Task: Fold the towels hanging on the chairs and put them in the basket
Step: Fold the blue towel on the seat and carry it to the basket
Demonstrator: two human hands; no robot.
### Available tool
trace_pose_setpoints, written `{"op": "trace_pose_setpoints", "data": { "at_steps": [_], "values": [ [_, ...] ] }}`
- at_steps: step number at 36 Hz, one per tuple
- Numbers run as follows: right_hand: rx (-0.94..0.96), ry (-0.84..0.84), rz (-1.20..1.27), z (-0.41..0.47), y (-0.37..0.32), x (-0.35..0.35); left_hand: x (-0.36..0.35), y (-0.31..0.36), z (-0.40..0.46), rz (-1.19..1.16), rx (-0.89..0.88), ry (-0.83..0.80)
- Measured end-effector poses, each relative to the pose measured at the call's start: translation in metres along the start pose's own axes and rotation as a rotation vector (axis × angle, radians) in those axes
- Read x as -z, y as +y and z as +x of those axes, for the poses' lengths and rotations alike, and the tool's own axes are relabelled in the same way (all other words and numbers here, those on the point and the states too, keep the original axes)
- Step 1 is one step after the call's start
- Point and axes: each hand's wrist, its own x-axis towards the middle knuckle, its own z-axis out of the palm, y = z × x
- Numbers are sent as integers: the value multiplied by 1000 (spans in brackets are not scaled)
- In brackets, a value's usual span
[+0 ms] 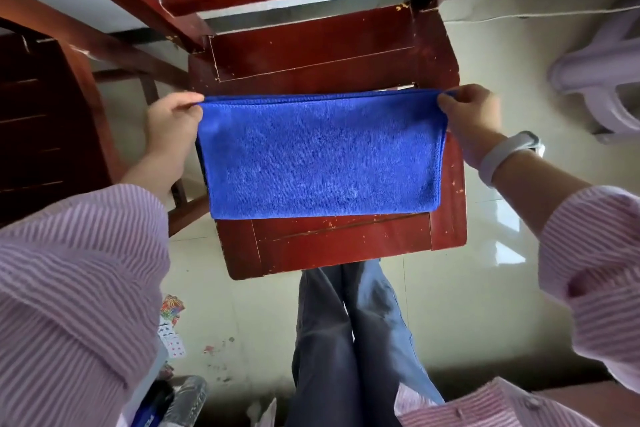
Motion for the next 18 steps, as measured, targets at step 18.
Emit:
{"op": "trace_pose_setpoints", "data": {
  "at_steps": [18],
  "values": [
    [4,-33,-296,-34,35,-2,0,-19,-4,-12,-14,-2]
  ]
}}
